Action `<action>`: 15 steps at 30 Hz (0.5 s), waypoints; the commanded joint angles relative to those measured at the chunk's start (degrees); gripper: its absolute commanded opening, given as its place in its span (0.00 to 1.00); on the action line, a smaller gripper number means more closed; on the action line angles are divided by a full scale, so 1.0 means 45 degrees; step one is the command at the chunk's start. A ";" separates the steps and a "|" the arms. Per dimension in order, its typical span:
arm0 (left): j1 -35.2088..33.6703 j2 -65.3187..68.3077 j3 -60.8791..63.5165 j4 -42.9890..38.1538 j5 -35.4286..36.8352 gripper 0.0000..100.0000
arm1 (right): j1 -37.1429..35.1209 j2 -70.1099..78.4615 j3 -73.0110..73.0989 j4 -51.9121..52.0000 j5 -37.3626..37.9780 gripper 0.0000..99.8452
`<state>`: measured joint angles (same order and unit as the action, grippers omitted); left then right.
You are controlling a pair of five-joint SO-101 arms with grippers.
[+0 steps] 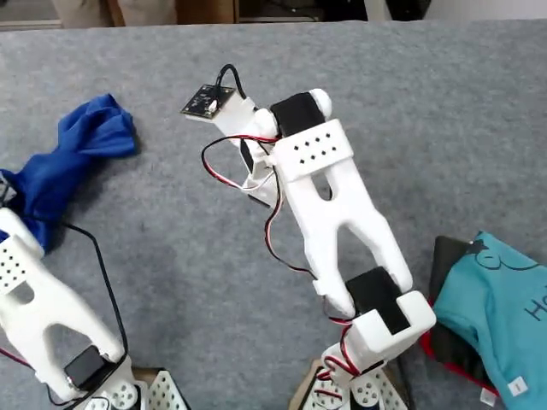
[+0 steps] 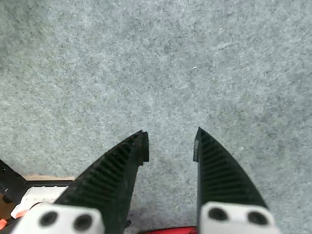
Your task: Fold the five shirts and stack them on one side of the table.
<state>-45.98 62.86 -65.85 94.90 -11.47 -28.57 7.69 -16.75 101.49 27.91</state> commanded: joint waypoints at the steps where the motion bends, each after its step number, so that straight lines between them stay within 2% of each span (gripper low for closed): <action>1: 0.0156 0.0107 -0.0234 0.0000 0.0117 0.02 | -0.0127 -0.0010 -0.0498 0.0195 0.0039 0.17; 5: 0.0137 -0.0166 -0.0762 0.0352 0.0137 0.02 | -0.0107 -0.0010 -0.0557 0.0195 0.0059 0.17; 8: 0.0371 -0.0811 -0.2325 0.1289 0.0117 0.02 | -0.0107 -0.0029 -0.0615 0.0195 0.0078 0.17; 11: 0.0899 -0.1592 -0.3595 0.1328 0.0117 0.02 | -0.0029 -0.0029 -0.0635 0.0195 0.0078 0.17; 15: 0.1954 -0.3311 -0.4083 0.1328 0.0137 0.02 | 0.1162 -0.0029 -0.1201 0.0195 0.0078 0.17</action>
<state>-40.53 56.35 -80.26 100.18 -11.21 -27.60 7.78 -18.33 101.49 27.91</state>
